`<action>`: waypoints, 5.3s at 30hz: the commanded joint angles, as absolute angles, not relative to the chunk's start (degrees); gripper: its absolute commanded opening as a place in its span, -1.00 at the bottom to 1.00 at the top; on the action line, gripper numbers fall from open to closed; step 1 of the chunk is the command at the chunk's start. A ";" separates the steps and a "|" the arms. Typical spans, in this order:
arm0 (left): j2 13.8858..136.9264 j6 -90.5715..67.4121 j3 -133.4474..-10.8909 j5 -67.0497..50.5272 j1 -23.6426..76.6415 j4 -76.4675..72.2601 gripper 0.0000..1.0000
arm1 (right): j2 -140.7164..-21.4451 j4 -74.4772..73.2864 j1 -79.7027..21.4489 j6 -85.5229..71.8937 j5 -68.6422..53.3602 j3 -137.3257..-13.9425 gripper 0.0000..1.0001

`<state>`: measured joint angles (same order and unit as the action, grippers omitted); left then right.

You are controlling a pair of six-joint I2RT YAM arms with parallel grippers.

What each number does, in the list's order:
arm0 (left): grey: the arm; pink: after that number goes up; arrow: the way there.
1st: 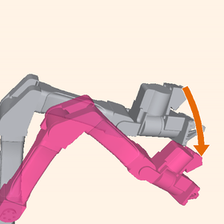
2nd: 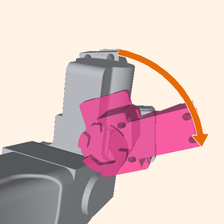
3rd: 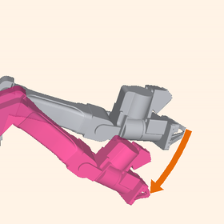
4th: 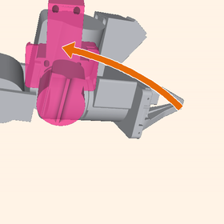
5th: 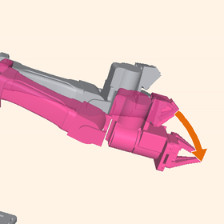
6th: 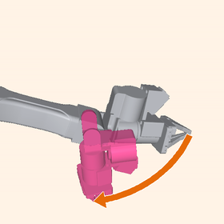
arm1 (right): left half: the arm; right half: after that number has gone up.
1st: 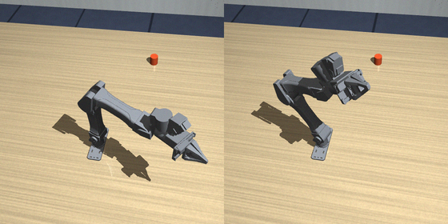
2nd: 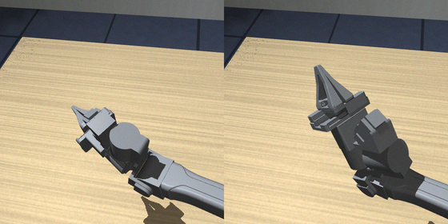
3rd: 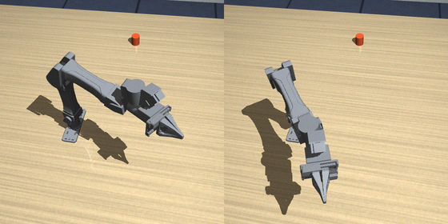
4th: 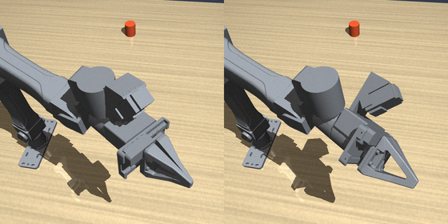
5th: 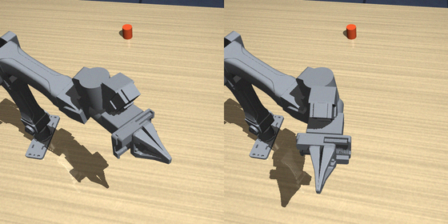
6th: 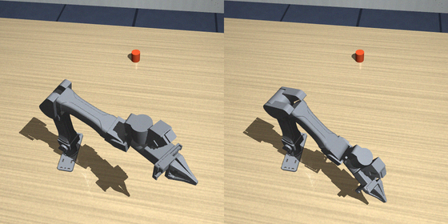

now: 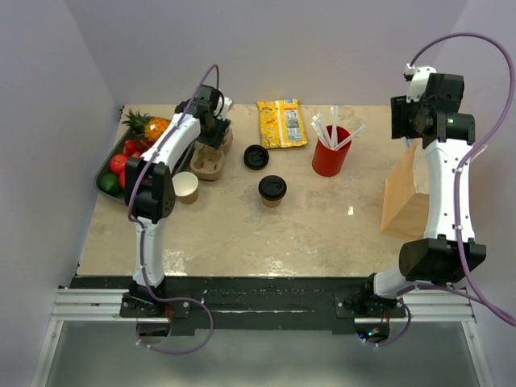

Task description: Pack the takeout coffee

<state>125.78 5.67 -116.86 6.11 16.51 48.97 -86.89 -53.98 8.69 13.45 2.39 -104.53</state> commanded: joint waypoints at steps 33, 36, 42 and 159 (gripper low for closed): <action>130.60 2.64 -122.34 1.93 15.03 49.66 0.02 | -87.80 -52.56 8.79 13.53 0.44 -103.89 0.19; 130.78 2.55 -122.26 2.02 15.03 49.66 0.01 | -88.07 -52.56 8.79 13.45 0.26 -104.06 0.18; 130.61 2.90 -122.26 2.02 15.03 49.66 -0.07 | -88.07 -52.21 8.79 13.27 0.18 -103.54 0.18; 78.49 37.45 -73.98 -35.15 31.29 43.15 -0.74 | -57.60 -80.33 26.72 56.85 -28.72 -103.47 -1.00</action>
<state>79.85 39.03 -66.30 -31.92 31.20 42.46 -63.48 -75.50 26.68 47.07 -17.78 -109.30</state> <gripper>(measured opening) 0.423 0.023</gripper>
